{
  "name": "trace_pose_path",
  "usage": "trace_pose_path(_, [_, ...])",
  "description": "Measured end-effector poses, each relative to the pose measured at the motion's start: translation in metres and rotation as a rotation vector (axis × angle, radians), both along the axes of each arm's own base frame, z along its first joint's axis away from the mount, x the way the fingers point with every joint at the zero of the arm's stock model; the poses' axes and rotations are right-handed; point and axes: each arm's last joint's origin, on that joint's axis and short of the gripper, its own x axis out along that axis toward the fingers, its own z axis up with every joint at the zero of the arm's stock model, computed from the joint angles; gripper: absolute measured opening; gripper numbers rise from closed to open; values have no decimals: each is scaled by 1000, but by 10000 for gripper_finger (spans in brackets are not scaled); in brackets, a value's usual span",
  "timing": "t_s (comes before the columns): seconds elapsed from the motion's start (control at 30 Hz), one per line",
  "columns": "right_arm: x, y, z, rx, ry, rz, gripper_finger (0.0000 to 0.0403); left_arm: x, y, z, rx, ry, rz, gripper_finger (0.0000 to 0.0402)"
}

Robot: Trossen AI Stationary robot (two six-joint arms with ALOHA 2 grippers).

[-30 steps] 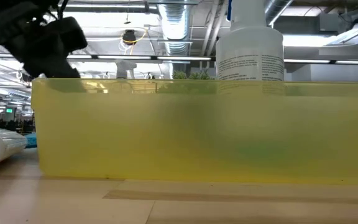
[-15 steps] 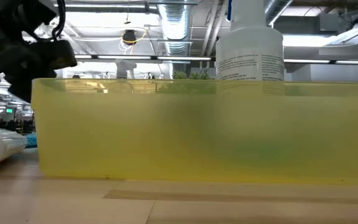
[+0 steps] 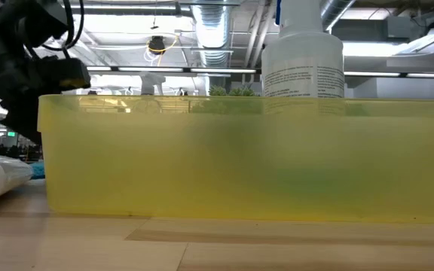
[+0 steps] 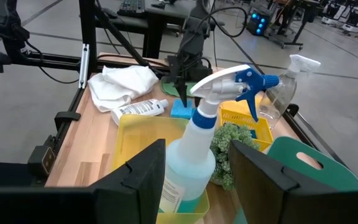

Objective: Pick & Place Kitchen Items
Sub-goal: Put the blue sponge into the top yellow bin

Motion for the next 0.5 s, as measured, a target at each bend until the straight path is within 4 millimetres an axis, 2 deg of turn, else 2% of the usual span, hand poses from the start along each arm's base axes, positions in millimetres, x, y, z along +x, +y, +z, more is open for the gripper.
trace_pose_path(0.17, [0, 0, 0, 0, 0, 0, 168, 4, -1, -9, 15, 56, 0, 172])
trace_pose_path(0.27, [0, 0, 0, 0, 0, 1, 168, 5, -2, -13, 16, 79, -22, 152])
trace_pose_path(0.37, [0, 0, 0, 0, 0, 1, 168, 6, -2, -14, 14, 90, -33, 113])
trace_pose_path(0.5, [0, 0, 0, 0, 0, 1, 168, 5, -2, -13, 17, 92, -55, 42])
